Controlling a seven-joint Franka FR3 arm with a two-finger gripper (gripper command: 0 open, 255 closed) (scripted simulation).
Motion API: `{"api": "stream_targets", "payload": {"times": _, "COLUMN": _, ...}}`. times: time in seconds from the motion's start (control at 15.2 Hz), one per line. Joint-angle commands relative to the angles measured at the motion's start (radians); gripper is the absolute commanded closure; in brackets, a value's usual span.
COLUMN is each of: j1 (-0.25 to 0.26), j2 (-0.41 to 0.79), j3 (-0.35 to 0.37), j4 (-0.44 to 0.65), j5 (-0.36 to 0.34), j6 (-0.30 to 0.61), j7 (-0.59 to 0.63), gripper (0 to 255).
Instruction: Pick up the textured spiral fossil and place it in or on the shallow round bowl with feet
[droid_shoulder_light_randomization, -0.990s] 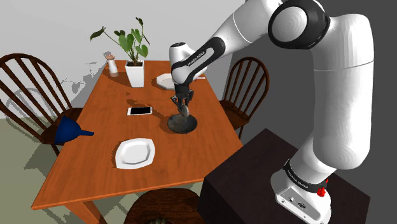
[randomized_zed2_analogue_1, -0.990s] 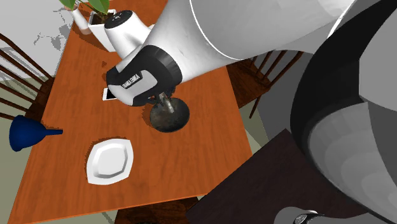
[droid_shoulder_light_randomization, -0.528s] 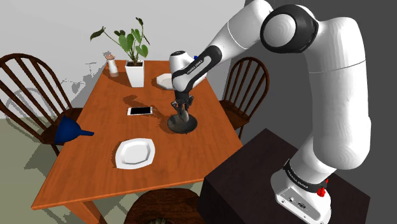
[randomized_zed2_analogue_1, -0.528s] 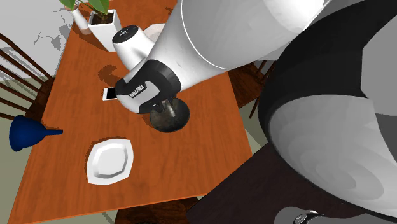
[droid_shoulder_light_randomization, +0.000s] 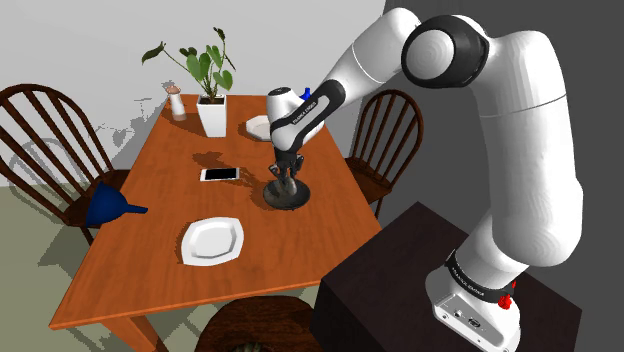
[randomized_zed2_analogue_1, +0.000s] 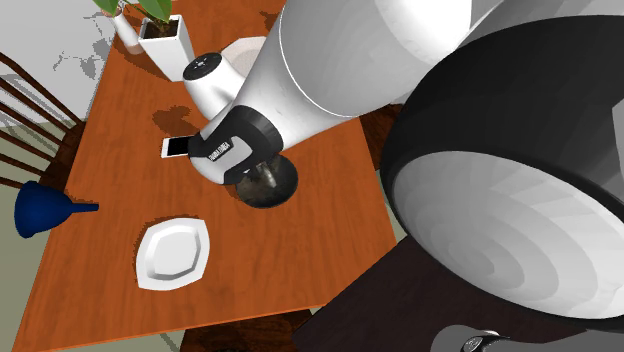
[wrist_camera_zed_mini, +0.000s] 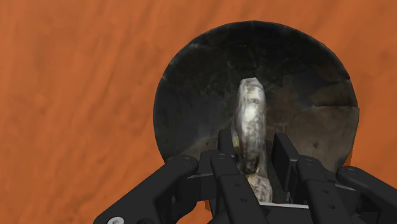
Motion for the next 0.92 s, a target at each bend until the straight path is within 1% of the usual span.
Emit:
{"api": "stream_targets", "payload": {"times": 0.0, "j1": 0.0, "j2": 0.0, "j3": 0.0, "j4": 0.0, "j5": 0.0, "j6": 0.0, "j7": 0.0, "gripper": 255}}
{"api": "stream_targets", "payload": {"times": 0.13, "j1": 0.0, "j2": 0.0, "j3": 0.0, "j4": 0.0, "j5": 0.0, "j6": 0.0, "j7": 0.0, "gripper": 255}}
{"api": "stream_targets", "payload": {"times": 0.2, "j1": 0.0, "j2": 0.0, "j3": 0.0, "j4": 0.0, "j5": 0.0, "j6": 0.0, "j7": 0.0, "gripper": 0}}
{"api": "stream_targets", "payload": {"times": 0.53, "j1": 0.0, "j2": 0.0, "j3": 0.0, "j4": 0.0, "j5": 0.0, "j6": 0.0, "j7": 0.0, "gripper": 0}}
{"api": "stream_targets", "payload": {"times": 0.79, "j1": -0.001, "j2": -0.085, "j3": 0.013, "j4": 0.007, "j5": 0.016, "j6": -0.091, "j7": -0.01, "gripper": 0}}
{"api": "stream_targets", "payload": {"times": 0.86, "j1": -0.001, "j2": -0.085, "j3": 0.013, "j4": 0.007, "j5": 0.016, "j6": -0.091, "j7": -0.01, "gripper": 0}}
